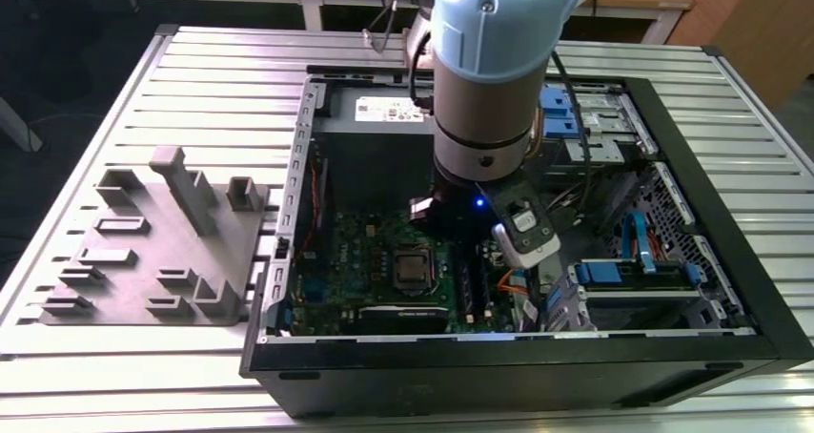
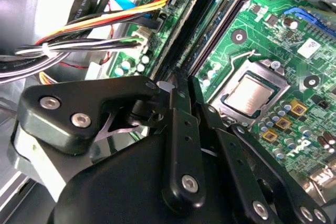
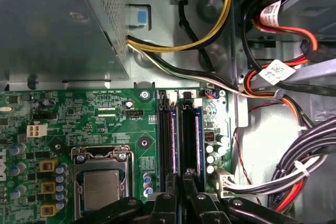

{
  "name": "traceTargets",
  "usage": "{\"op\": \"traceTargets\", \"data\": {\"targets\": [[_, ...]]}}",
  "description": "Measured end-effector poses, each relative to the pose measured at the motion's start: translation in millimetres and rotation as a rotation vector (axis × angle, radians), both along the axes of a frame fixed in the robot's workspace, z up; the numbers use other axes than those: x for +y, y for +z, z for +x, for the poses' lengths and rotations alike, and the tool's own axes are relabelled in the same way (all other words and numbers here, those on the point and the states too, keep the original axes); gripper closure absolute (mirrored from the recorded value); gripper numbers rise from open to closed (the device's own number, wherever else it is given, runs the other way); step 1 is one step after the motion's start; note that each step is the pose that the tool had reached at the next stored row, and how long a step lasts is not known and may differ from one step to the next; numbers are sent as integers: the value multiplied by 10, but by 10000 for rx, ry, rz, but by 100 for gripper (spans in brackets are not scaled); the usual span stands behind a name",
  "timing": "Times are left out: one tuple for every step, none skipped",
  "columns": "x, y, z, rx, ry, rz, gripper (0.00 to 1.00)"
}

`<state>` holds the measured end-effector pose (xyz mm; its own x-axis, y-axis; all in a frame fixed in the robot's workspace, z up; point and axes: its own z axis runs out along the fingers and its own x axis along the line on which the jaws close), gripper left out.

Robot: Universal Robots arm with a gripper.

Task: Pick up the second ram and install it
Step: 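Insert the second ram into the second slot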

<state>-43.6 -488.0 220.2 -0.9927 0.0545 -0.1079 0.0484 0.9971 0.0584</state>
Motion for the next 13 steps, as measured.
{"op": "traceTargets", "data": {"targets": [[0, 33, 0, 0, 0, 0, 84], [0, 70, 0, -1, 0, 1, 84], [0, 112, 0, -1, 0, 1, 84], [0, 155, 0, 0, 0, -2, 84], [0, 196, 0, -2, 0, 1, 84], [0, 235, 0, -3, -1, 0, 84], [0, 270, 0, -5, -1, 0, 84], [0, 295, 0, -7, -1, 0, 84], [0, 300, 0, -8, -4, -3, 84], [0, 300, 0, -8, -6, -3, 84], [0, 300, 0, -9, -6, -4, 84], [0, 300, 0, -8, -6, -5, 84], [0, 300, 0, -8, -6, -6, 84]]}}
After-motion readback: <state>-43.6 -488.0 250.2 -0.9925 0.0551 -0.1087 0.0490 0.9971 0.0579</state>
